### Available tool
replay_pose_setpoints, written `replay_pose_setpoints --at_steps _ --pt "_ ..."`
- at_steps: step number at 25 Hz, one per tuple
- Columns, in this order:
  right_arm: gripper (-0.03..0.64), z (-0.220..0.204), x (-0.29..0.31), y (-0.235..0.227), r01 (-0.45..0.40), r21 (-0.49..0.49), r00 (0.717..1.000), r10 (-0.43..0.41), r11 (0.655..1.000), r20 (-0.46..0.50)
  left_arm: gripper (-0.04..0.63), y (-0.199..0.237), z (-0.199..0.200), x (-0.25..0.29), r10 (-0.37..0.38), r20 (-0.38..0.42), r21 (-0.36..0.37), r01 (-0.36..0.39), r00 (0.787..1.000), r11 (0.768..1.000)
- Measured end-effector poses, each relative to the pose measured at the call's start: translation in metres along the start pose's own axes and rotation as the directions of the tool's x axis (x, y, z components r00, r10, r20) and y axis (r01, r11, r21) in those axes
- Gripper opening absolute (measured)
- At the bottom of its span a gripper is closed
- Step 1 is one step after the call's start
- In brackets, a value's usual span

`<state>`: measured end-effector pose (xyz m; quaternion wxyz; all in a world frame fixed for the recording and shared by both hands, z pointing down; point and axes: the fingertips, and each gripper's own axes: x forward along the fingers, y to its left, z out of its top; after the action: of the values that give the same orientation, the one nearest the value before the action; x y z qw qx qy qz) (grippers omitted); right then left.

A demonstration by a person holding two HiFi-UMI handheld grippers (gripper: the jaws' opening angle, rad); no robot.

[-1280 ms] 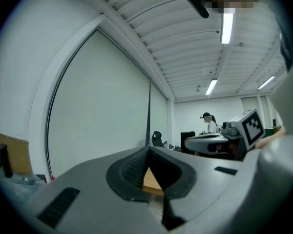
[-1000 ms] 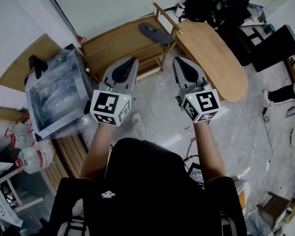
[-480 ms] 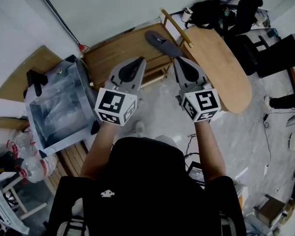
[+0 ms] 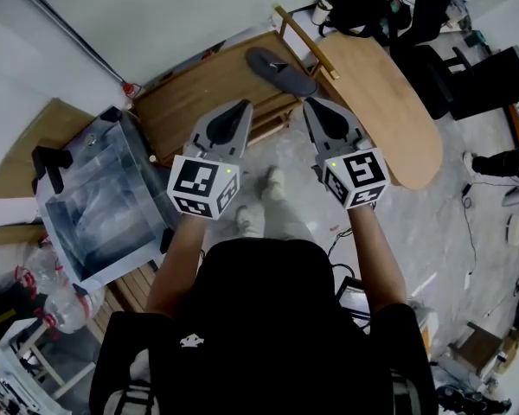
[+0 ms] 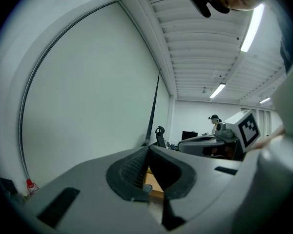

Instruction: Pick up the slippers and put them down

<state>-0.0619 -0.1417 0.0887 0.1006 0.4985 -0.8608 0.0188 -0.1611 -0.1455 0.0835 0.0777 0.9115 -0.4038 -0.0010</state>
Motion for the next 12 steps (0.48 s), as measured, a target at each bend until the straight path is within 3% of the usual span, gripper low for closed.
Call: replay_pose_setpoints --at_steps 12 --pt "-0.014 -0.066 0.056 -0.072 -0.056 0.023 0.985 0.059 0.998 -0.160 0.008 0.034 -0.034 0.089 0.034 -0.091 -0.040 -0.038 0.995 0.998"
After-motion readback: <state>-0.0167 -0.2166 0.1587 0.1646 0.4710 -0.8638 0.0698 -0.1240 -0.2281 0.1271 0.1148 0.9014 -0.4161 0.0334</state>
